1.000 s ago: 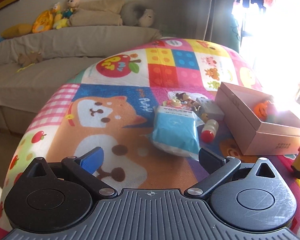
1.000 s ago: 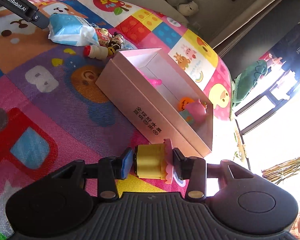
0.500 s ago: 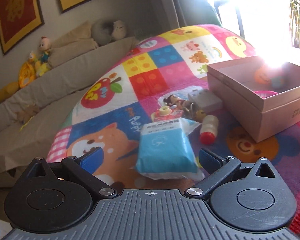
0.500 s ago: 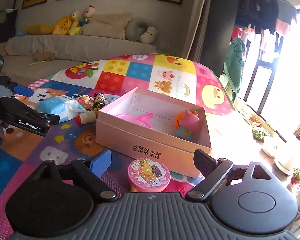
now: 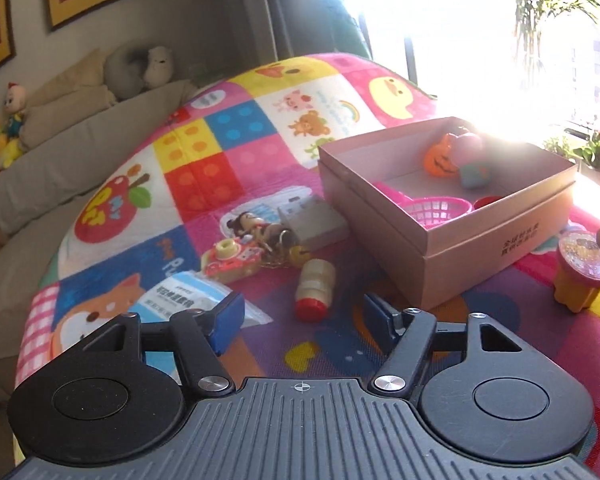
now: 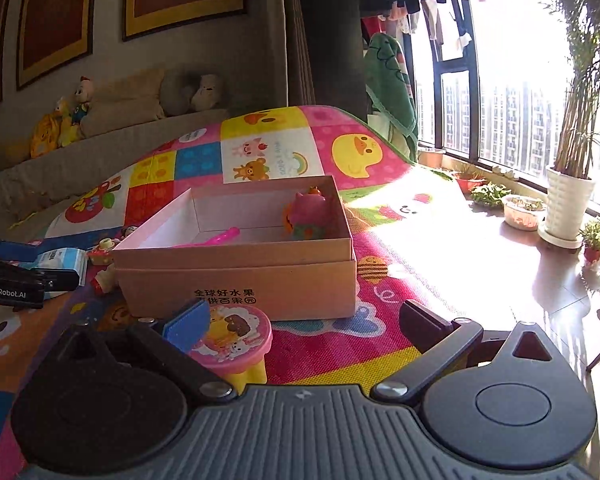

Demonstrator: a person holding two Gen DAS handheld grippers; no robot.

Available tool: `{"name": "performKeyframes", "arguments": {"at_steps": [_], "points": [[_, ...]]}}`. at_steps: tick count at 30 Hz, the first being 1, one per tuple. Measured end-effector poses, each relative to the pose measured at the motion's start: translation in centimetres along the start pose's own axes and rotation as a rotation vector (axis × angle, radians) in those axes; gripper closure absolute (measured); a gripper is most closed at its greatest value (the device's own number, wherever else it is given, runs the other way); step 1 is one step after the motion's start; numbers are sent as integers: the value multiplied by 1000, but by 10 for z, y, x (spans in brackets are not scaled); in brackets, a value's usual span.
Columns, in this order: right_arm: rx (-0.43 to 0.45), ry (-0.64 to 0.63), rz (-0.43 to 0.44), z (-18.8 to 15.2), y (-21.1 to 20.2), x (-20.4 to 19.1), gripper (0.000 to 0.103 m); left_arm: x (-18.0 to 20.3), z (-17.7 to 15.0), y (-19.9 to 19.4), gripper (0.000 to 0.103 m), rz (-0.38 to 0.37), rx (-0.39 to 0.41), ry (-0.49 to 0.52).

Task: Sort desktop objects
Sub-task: 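Set the pink-lidded yellow cup on the mat with the right tool while left approaches the white bottle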

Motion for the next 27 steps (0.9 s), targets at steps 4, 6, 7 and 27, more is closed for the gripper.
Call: {"name": "performKeyframes", "arguments": {"at_steps": [4, 6, 7, 27], "points": [[9, 7, -2, 0, -2, 0, 0, 1, 0, 32, 45, 25, -53, -25], [9, 17, -4, -1, -1, 2, 0, 0, -1, 41, 59, 11, -84, -45], [8, 23, -3, -1, -1, 3, 0, 0, -2, 43, 71, 6, -89, -50], [-38, -2, 18, -4, 0, -6, 0, -1, -58, -58, 49, 29, -94, 38]]}}
Point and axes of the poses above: each gripper's, at about its wrist camera, not at the fingertips, and y roughly the way its jaws point, x to its right, z to its top, the point moved 7 cm from there along y, roughly the way its jaws point, and after that the axes turned 1 degree about -y, right-handed, at the moved point
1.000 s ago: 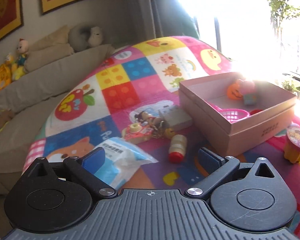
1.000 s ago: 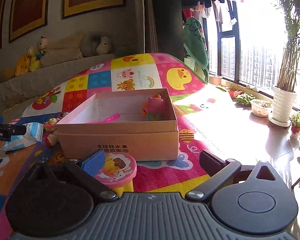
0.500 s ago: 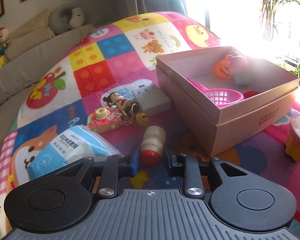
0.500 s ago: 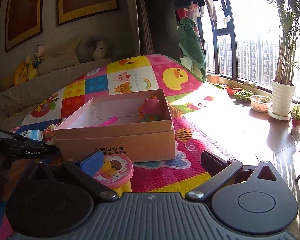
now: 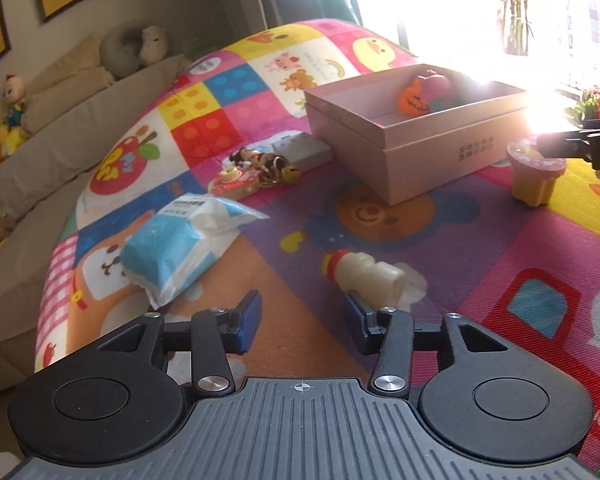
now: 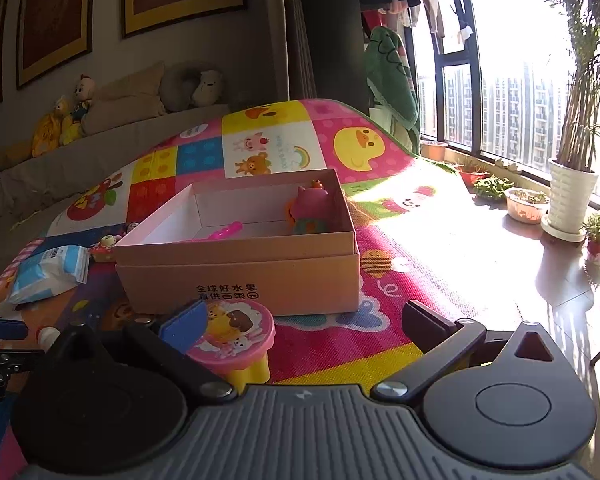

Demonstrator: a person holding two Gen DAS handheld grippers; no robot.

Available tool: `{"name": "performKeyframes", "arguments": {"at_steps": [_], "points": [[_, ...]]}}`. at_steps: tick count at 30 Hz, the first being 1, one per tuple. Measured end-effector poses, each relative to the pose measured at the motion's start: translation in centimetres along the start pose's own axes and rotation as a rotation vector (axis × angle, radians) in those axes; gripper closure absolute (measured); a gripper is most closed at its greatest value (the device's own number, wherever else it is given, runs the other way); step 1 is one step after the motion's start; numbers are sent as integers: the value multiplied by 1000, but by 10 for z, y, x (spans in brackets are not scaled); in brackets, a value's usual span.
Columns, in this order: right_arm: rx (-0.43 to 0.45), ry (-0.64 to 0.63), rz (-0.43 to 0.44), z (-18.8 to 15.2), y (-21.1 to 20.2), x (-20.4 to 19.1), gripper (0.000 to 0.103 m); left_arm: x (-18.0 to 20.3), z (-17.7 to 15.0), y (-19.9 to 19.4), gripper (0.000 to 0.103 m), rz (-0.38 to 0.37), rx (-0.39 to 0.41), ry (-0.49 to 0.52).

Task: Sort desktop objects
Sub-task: 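Set the pink-lidded yellow cup on the mat with the right tool while left approaches the white bottle, then grasp the white red-capped bottle with the left tool and lift it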

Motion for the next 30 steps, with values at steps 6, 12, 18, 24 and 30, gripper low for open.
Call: {"name": "performKeyframes", "arguments": {"at_steps": [6, 12, 18, 24, 30], "points": [[-100, -38, 154, -19, -14, -27, 0, -7, 1, -12, 20, -118, 33, -49], [-157, -57, 184, -33, -12, -40, 0, 18, 3, -10, 18, -202, 40, -25], [-193, -24, 188, -37, -8, -37, 0, 35, 13, 11, 19, -242, 32, -22], [-196, -2, 200, -38, -8, -33, 0, 51, 14, 11, 20, -325, 9, -5], [-191, 33, 211, -36, -7, -30, 0, 68, -1, -2, 9, -390, -12, -10]]}}
Point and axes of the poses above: each gripper's, at about its wrist camera, not at the fingertips, and y roughly the way its jaws point, x to its right, z to its top, the point moved 7 cm from there along y, roughly the way its jaws point, and after that the axes turned 1 degree about -y, right-handed, at the moved point
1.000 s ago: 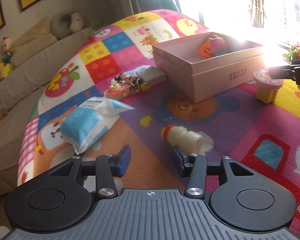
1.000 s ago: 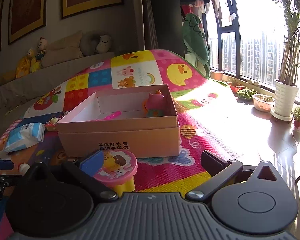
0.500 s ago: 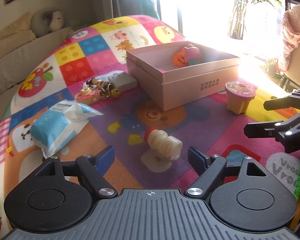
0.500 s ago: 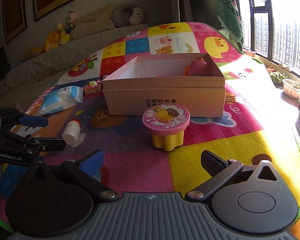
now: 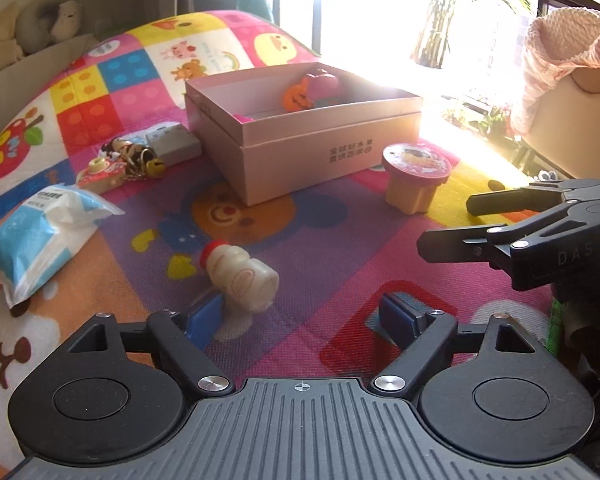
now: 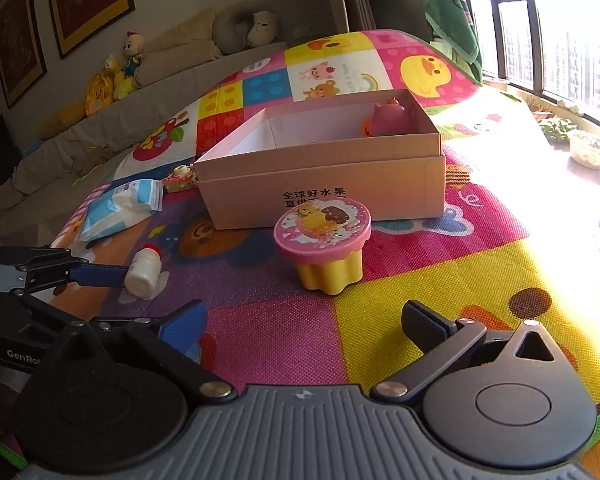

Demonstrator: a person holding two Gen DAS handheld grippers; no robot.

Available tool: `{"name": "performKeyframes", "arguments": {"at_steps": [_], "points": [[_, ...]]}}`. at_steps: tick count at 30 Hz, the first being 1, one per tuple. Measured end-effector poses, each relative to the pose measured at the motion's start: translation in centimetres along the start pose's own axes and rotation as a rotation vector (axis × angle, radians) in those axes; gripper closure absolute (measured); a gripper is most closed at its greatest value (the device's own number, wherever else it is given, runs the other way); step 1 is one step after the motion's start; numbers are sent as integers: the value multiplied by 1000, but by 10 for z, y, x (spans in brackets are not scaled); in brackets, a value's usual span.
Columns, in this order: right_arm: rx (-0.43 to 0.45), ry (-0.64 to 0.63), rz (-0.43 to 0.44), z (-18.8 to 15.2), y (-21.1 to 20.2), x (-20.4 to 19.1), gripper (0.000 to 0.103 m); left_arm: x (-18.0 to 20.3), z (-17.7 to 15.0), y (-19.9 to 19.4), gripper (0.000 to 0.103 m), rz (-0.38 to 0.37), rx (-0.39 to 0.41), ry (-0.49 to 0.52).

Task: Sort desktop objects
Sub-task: 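Grasp the white red-capped bottle with the left tool and lift it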

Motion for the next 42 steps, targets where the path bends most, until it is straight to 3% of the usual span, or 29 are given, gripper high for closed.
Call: {"name": "performKeyframes", "arguments": {"at_steps": [5, 18, 21, 25, 26, 28, 29, 34, 42], "points": [[-10, 10, 4, 0, 1, 1, 0, 13, -7, -1, 0, -31, -14, 15], [0, 38, 30, 1, -1, 5, 0, 15, -9, -3, 0, 8, -48, 25], [11, 66, 48, 2, -2, 8, 0, 10, -4, -16, 0, 25, 7, 47], [16, 72, 46, 2, -2, 8, 0, -11, 11, -22, 0, 120, 80, 43], [17, 73, 46, 2, -2, 8, 0, -18, 15, -18, 3, 124, 80, 32], [17, 72, 46, 2, -2, 8, 0, -28, 19, -6, 24, 131, 60, 10], [16, 72, 45, 2, -2, 8, 0, -32, 22, -1, 26, 129, 50, -1], [16, 67, 40, 1, -2, 8, 0, -34, 28, 14, 30, 72, 36, -9], [-27, 25, 8, 4, 0, 2, 0, -4, 9, 1, 30, -12, 19, 38]]}}
Point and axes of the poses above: each gripper's, at about its wrist camera, not at the fingertips, and y roughly the way its jaws point, x to its right, z to its top, the point moved 7 cm from there along y, roughly the way its jaws point, and after that the axes turned 1 degree about -y, right-handed, at the moved point
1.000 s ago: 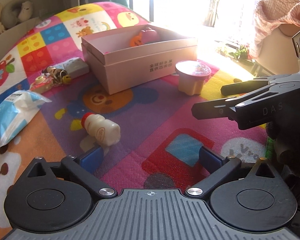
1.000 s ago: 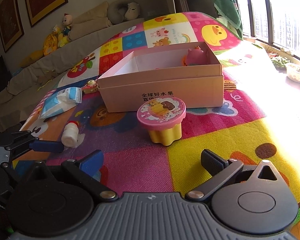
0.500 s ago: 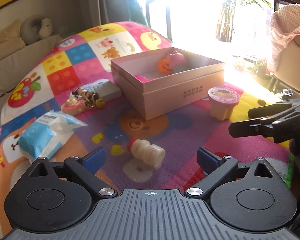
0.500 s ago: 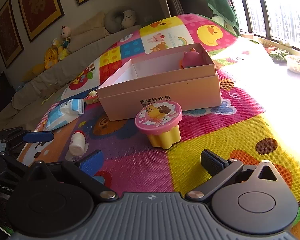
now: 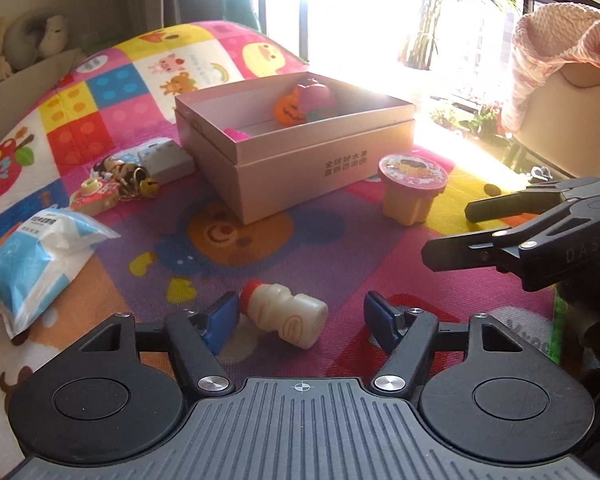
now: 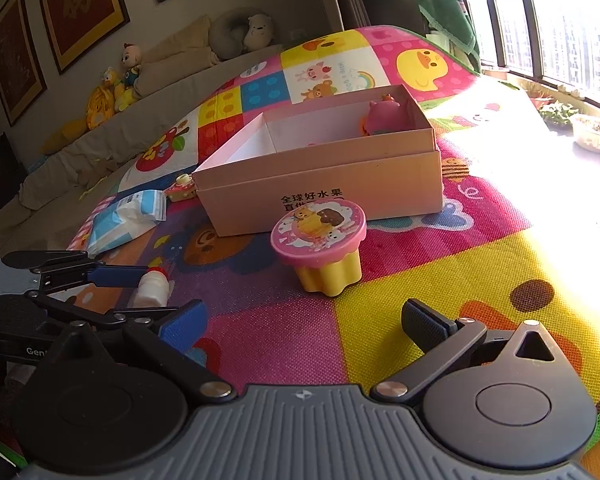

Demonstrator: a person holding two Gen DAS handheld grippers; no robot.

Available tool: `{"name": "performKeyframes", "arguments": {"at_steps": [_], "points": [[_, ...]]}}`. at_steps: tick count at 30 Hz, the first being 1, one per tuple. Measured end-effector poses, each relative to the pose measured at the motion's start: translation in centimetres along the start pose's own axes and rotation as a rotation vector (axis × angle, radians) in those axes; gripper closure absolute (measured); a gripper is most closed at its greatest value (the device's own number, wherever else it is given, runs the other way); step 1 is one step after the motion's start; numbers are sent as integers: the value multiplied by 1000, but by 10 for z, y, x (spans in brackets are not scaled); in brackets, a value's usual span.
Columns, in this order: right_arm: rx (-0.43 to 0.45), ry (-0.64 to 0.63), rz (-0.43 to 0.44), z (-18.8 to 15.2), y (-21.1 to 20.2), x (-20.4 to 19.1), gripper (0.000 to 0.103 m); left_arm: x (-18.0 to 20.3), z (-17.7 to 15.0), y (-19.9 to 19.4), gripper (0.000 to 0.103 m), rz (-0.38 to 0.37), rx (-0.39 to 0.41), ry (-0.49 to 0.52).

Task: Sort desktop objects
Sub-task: 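Grasp the white red-capped bottle with the left tool and lift it, then lower the white bottle into the box with the left tool while right lifts the yellow cup into it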

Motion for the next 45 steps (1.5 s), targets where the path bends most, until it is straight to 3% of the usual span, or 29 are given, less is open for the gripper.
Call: {"name": "performKeyframes", "arguments": {"at_steps": [3, 9, 11, 16, 18, 23, 26, 29, 32, 37, 39, 42, 45], "points": [[-15, -59, -48, 7, 0, -4, 0, 6, -2, -4, 30, -10, 9, 6], [15, -179, -114, 20, 1, -8, 0, 4, 0, -5, 51, -17, 18, -3], [20, -194, -120, 26, 5, -8, 3, 3, 0, -6, 51, -13, 20, -9], [9, -200, -119, 38, 21, -10, 25, 7, 0, -12, 51, -1, 34, 3], [-26, -215, -121, 40, 27, -12, 47, 8, 0, -16, 51, 11, 40, 12], [-8, -257, -103, 47, 5, -17, 47, 3, 19, -35, 51, 38, 104, 24], [109, -249, -67, 86, -33, -20, 47, -7, 65, -51, 51, 81, 228, 64], [244, -246, -91, 132, -59, -19, 47, -14, 115, -56, 51, 136, 341, 117], [315, -236, -148, 161, -59, -11, 47, -20, 154, -43, 51, 141, 381, 113], [267, -193, -170, 171, -17, 4, 47, -31, 196, -4, 50, 156, 385, 106], [230, -201, -155, 168, 6, 8, 47, -37, 203, 16, 39, 135, 356, 80], [189, -180, -183, 158, 26, 17, 46, -48, 192, 31, 33, 165, 300, 50], [179, -160, -160, 142, 22, 19, 38, -62, 158, 23, 18, 175, 273, 11]]}}
Point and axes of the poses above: each gripper's, at about its wrist camera, not at the fingertips, and y roughly the way its jaws point, x to its right, z to its top, the point moved 7 cm from there along y, roughly the way its jaws point, and after that the axes turned 1 degree about -y, right-handed, at the moved point
